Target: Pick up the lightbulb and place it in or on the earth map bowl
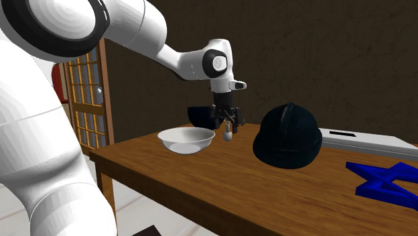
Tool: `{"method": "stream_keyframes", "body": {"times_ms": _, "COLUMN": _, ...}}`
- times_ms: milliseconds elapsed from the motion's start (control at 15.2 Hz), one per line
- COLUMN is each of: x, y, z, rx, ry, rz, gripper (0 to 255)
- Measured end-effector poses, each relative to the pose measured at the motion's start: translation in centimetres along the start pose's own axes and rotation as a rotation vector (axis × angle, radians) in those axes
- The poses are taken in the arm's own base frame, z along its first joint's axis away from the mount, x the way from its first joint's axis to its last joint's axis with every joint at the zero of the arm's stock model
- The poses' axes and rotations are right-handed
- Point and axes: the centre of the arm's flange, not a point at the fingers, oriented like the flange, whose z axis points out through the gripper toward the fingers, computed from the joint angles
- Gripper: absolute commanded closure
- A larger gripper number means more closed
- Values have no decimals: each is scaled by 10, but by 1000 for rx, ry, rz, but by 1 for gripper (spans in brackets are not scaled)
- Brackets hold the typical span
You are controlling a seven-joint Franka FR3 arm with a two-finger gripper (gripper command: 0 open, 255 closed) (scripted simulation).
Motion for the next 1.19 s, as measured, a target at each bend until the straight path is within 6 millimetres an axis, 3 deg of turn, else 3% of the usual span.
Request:
{"method": "stream_keyframes", "body": {"times_ms": 132, "x": 0, "y": 0, "z": 0, "rx": 0, "ry": 0, "rz": 0, "gripper": 0}}
{"method": "stream_keyframes", "body": {"times_ms": 198, "x": 0, "y": 0, "z": 0, "rx": 0, "ry": 0, "rz": 0, "gripper": 255}}
{"method": "stream_keyframes", "body": {"times_ms": 858, "x": 0, "y": 0, "z": 0, "rx": 0, "ry": 1, "rz": 0, "gripper": 255}}
{"method": "stream_keyframes", "body": {"times_ms": 1188, "x": 2, "y": 0, "z": -20, "rx": 0, "ry": 0, "rz": 0, "gripper": 255}}
